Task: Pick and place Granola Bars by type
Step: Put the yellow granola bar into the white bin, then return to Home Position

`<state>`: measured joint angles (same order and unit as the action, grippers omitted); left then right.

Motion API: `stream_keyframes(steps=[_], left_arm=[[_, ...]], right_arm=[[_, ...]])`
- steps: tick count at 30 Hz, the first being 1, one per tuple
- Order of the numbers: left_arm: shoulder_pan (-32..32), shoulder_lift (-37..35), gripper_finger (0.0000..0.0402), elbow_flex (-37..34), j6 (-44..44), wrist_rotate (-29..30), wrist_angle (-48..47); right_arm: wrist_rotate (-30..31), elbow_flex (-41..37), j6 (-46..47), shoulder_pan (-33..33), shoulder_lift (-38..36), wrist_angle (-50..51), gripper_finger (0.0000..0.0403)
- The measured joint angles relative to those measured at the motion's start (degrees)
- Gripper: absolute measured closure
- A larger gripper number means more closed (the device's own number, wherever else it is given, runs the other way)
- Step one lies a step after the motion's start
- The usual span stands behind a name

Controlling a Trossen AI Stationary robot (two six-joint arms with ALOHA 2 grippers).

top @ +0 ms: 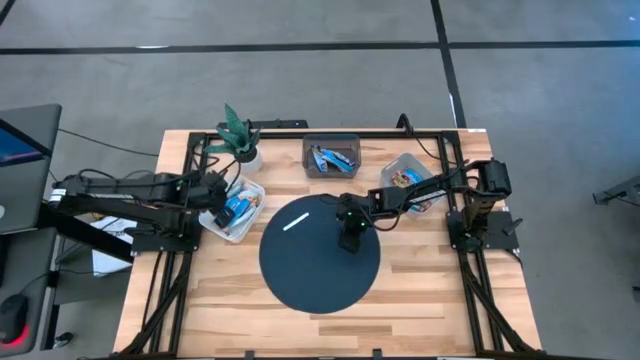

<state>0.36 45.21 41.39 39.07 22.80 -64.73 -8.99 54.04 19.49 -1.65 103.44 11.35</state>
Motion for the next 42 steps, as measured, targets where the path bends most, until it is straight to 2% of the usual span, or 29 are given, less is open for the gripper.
stream_keyframes(steps=[8,11,14,17,20,22,24,29,32,34,37,42], left_arm=[[0.00,0.01,0.0230,-0.38,-4.80,1.98,3.18],[0.00,0.00,0.0210,-0.35,-6.10,1.74,6.05],[0.00,0.00,0.0200,-0.35,-5.20,1.74,9.87],[0.00,0.01,0.0198,-0.35,-5.03,1.24,14.14],[0.00,0.01,0.0198,-0.35,-6.05,-1.07,17.94],[-0.02,0.02,0.0198,-0.35,-6.65,-1.04,21.40],[0.08,0.02,0.0198,-0.29,-6.04,1.83,25.07],[0.75,-0.04,0.0198,-0.29,-6.01,13.44,31.73],[0.69,-1.28,0.0198,-0.29,-7.36,18.97,36.98],[0.60,-2.13,0.0198,-0.27,-12.55,20.14,41.17],[0.00,-3.99,0.0198,-0.24,-24.01,15.90,47.81],[-0.02,-6.67,0.0198,-0.24,-35.38,4.23,52.56]], right_arm=[[0.02,0.00,0.02,-0.04,0.02,-1.16,0.0278],[-0.07,0.00,0.32,0.02,0.04,-1.09,0.0278],[-0.20,1.05,5.67,-0.24,-0.22,1.33,0.0278],[-4.62,4.98,7.39,-1.53,-0.83,4.78,0.0278],[-12.03,9.11,1.23,-3.34,-2.79,6.16,0.0278],[-14.77,11.90,-3.55,-4.28,-4.60,6.11,0.0278],[-14.96,14.97,-7.30,-5.18,-6.51,5.98,0.0278],[-14.71,21.81,-12.19,-8.69,-10.29,5.87,0.0278],[-14.51,24.40,-10.00,-11.29,-11.84,6.13,0.0278],[-14.96,25.70,-4.39,-13.26,-13.07,6.32,0.0278],[-15.28,26.82,0.43,-16.11,-15.54,5.77,0.0278],[-25.04,26.95,-13.37,-19.12,-21.36,6.17,0.0278]])
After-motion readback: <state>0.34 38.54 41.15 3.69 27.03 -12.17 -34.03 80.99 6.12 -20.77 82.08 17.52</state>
